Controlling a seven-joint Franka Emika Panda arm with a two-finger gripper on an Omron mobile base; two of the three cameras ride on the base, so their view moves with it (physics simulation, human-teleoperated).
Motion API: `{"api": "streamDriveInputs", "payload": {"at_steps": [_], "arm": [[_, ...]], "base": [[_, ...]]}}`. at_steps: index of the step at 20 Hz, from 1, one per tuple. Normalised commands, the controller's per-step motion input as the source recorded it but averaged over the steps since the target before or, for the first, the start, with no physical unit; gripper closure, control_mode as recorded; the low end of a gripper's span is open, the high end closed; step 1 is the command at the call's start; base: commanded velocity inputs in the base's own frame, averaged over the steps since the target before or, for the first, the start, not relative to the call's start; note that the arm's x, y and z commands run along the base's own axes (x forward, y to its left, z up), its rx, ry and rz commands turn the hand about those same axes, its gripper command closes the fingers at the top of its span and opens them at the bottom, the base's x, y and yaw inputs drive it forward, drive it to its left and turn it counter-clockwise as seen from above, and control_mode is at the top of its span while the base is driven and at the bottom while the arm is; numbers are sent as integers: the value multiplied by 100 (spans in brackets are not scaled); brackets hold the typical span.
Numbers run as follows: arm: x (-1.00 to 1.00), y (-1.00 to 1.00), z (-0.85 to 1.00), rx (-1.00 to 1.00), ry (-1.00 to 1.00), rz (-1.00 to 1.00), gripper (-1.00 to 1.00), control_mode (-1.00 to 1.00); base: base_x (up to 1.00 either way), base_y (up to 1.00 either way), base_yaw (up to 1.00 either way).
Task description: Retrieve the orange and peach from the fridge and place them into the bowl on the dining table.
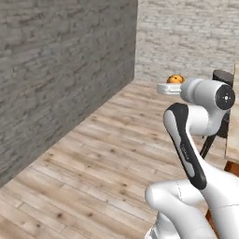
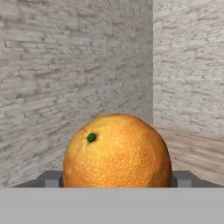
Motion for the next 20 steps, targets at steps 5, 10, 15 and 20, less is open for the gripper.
{"api": "streamDriveInputs", "payload": {"at_steps": [5, 10, 15, 20], "arm": [[0, 0, 0, 0, 0, 0, 100, 100], [0, 0, 0, 0, 0, 0, 100, 100], [0, 0, 0, 0, 0, 0, 100, 100], [0, 0, 0, 0, 0, 0, 100, 100]], "base": [[100, 34, -49], [100, 35, -50], [100, 37, -50], [100, 36, -50]]}}
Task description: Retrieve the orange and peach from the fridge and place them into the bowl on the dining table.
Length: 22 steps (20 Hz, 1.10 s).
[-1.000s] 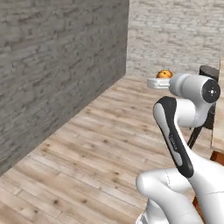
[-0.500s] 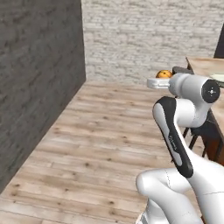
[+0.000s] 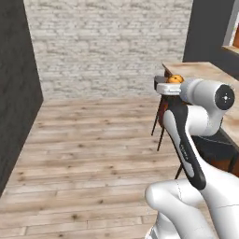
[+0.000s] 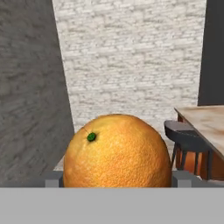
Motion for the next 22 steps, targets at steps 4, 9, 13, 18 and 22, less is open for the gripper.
{"api": "streamDriveInputs", "payload": {"at_steps": [4, 9, 13, 18, 22], "arm": [[0, 0, 0, 0, 0, 0, 100, 100], [0, 0, 0, 0, 0, 0, 100, 100], [0, 0, 0, 0, 0, 0, 100, 100], [0, 0, 0, 0, 0, 0, 100, 100], [0, 0, 0, 0, 0, 0, 100, 100]], "base": [[100, 39, -50], [100, 42, -50], [100, 44, -51], [100, 47, -51], [100, 48, -51]]}}
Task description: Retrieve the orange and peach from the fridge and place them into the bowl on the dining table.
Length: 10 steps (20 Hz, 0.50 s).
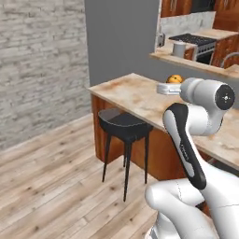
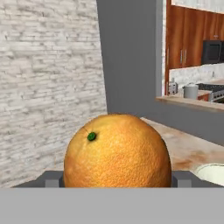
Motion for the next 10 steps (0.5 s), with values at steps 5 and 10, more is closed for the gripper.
{"api": "streamDriveInputs", "payload": {"at_steps": [5, 10], "arm": [[0, 0, 0, 0, 0, 0, 100, 100], [0, 0, 0, 0, 0, 0, 100, 100]], "base": [[99, 42, -52], [29, 2, -58]]}}
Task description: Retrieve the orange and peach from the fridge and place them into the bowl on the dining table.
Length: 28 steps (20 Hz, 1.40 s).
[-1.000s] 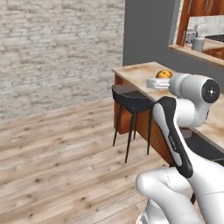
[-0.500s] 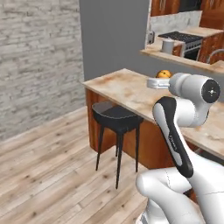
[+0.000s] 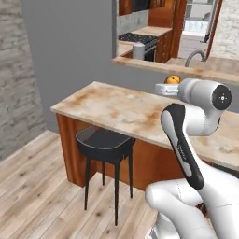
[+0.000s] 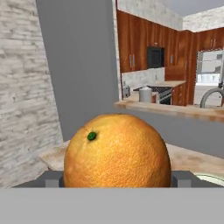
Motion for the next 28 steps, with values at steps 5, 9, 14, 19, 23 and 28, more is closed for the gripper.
{"api": "streamDriveInputs", "payload": {"at_steps": [5, 9, 14, 19, 23, 28], "arm": [[0, 0, 0, 0, 0, 0, 100, 100], [0, 0, 0, 0, 0, 0, 100, 100], [0, 0, 0, 0, 0, 0, 100, 100], [0, 0, 0, 0, 0, 0, 100, 100], [0, 0, 0, 0, 0, 0, 100, 100], [0, 0, 0, 0, 0, 0, 100, 100]], "base": [[5, -3, -62], [14, -6, -61], [40, 0, -57], [83, 43, -47], [88, 91, -37], [72, 100, -25]]}}
